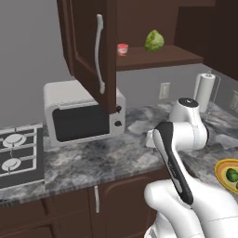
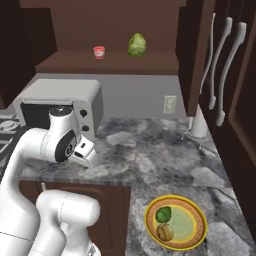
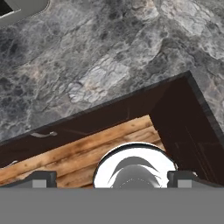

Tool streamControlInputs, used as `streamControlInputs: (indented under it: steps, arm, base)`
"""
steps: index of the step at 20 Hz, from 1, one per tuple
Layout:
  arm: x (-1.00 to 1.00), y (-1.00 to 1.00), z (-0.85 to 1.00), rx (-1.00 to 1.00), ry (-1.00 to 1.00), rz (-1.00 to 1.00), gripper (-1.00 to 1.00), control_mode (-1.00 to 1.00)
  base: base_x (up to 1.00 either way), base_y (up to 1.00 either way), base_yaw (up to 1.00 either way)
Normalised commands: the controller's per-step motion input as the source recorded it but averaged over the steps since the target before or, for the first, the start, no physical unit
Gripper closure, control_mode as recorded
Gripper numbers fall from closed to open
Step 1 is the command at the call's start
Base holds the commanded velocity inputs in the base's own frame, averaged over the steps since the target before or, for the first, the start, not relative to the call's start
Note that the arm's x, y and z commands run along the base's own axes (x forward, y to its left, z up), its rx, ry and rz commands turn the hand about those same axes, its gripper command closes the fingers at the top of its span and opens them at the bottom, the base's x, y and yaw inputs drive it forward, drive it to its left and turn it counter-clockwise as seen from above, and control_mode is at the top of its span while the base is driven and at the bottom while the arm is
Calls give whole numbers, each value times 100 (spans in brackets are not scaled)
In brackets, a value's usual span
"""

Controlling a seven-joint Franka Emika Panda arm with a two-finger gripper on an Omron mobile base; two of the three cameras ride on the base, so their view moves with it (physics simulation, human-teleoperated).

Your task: Pick the avocado and bread from the counter and place them on the plate. Then pick the jam from the cabinet and place it next to the plate. Lastly close the cabinet door.

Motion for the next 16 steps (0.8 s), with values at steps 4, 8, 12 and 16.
streamControlInputs:
  steps: [4, 8, 12, 16]
  arm:
    - [0, 0, 0, 0, 0, 0, -100, 100]
    - [0, 0, 0, 0, 0, 0, -100, 100]
    - [0, 0, 0, 0, 0, 0, -100, 100]
    - [0, 0, 0, 0, 0, 0, -100, 100]
  base:
    - [24, -28, 8]
    - [30, -25, 8]
    - [32, -23, 6]
    - [36, -21, 6]
